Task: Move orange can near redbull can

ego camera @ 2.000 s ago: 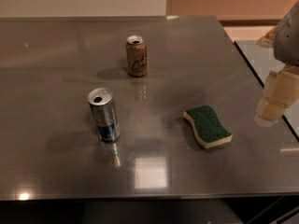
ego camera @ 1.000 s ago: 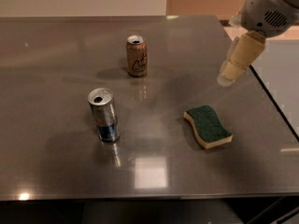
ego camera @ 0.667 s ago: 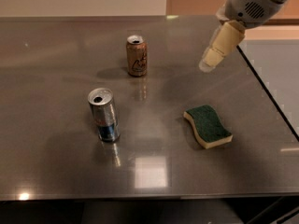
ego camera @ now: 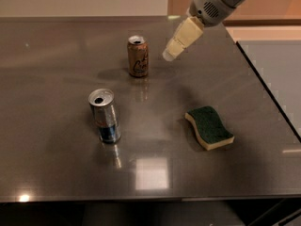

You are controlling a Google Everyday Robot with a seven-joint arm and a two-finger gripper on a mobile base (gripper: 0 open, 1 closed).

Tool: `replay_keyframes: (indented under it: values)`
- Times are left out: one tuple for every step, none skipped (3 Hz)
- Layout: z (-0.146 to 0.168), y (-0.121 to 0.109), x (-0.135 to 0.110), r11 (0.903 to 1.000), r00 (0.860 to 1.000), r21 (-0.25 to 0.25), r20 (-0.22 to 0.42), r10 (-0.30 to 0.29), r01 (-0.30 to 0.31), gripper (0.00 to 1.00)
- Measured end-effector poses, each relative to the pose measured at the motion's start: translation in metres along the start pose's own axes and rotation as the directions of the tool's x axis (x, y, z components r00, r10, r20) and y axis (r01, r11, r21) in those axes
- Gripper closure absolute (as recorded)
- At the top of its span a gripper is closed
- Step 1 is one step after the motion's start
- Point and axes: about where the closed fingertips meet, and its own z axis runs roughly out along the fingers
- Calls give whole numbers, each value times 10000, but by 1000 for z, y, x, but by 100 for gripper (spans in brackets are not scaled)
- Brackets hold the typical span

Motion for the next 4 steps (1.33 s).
replay_keyframes:
  values:
    - [38, -2, -21, 9995, 9988, -94, 373, 305, -302, 0]
    - [69, -4, -32, 9978, 9962, -124, 572, 661, -655, 0]
    - [93, -4, -43, 9956, 9908, -234, 982, 927, -908, 0]
    - [133, -13, -66, 9937, 9823, -377, 1516, 1101, -1056, 0]
